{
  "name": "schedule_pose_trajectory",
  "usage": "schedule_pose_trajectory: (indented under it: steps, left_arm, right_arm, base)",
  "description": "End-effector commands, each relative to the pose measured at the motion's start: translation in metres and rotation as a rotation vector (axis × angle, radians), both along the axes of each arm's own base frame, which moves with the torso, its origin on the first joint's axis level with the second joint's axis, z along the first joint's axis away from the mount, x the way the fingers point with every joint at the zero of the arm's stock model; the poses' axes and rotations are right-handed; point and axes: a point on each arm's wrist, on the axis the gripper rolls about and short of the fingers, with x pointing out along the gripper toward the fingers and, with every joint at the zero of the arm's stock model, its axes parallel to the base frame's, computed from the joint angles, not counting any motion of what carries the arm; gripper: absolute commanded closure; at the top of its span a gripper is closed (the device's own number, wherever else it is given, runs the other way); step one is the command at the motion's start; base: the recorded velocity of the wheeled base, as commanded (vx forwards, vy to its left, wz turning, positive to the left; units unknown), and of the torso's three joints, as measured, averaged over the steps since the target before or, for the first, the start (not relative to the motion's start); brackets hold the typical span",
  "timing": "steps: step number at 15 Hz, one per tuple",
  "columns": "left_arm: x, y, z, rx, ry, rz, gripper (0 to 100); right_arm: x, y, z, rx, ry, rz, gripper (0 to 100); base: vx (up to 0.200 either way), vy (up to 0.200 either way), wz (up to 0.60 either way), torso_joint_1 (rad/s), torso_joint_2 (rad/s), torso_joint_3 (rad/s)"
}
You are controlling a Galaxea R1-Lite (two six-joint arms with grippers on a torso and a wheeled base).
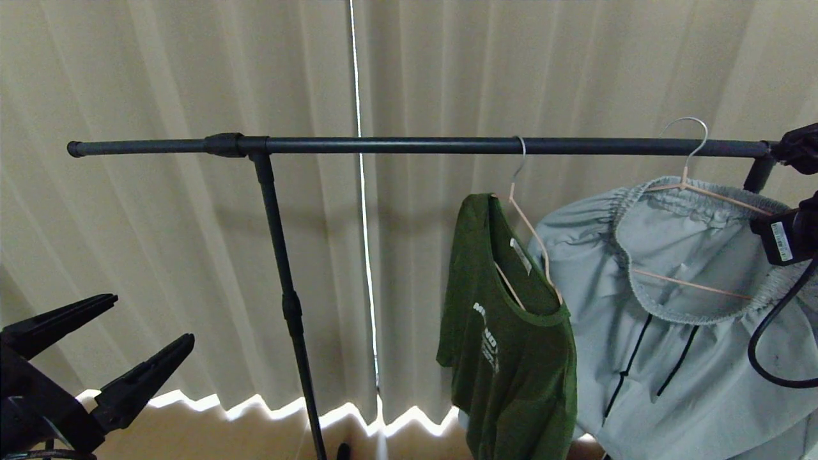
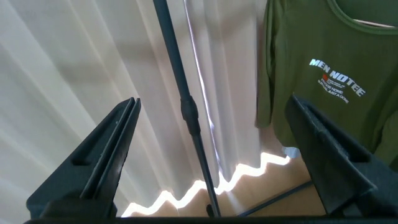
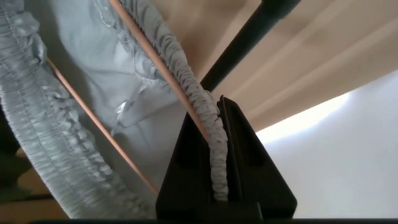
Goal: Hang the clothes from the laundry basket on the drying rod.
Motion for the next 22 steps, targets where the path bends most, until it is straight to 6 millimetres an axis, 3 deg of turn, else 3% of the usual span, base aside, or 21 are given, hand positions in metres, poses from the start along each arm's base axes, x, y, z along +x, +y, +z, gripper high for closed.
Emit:
schedule_pose_trajectory:
  steps: [1,7,8,12,18,22]
  left_arm:
    - [0.000,0.000,0.000,0.000,0.002,-0.001,0]
    - [-0.007,0.001,0.000,-0.007,-0.020,0.005,0]
    - [-0.008,0.002,0.000,-0.006,-0.023,0.011,0]
    - [-0.013,0.003,-0.003,-0.007,-0.024,0.021,0]
    - [-0.013,0.003,-0.006,-0.004,-0.011,0.017,0]
    - [-0.015,0.004,-0.008,-0.006,-0.011,0.019,0]
  right_arm:
    - [0.012,-0.002,-0.009,0.004,0.035,0.000,100]
    - [0.011,-0.001,-0.013,0.001,0.051,-0.017,100]
    - [0.010,-0.001,-0.013,0.001,0.048,-0.016,0]
    - [0.004,0.000,-0.017,0.014,0.043,-0.014,0]
    - [-0.003,0.005,-0.041,0.062,-0.174,0.153,0]
    - [-0.019,0.008,-0.027,0.068,-0.234,0.198,0]
  base:
    - [0.000,0.000,0.00,0.000,0.00,0.000]
    - [0.000,0.000,0.00,0.000,0.00,0.000]
    - [0.000,0.000,0.00,0.000,0.00,0.000]
    - [0.000,0.000,0.00,0.000,0.00,0.000]
    - [0.000,0.000,0.00,0.000,0.00,0.000]
    - [0.000,0.000,0.00,0.000,0.00,0.000]
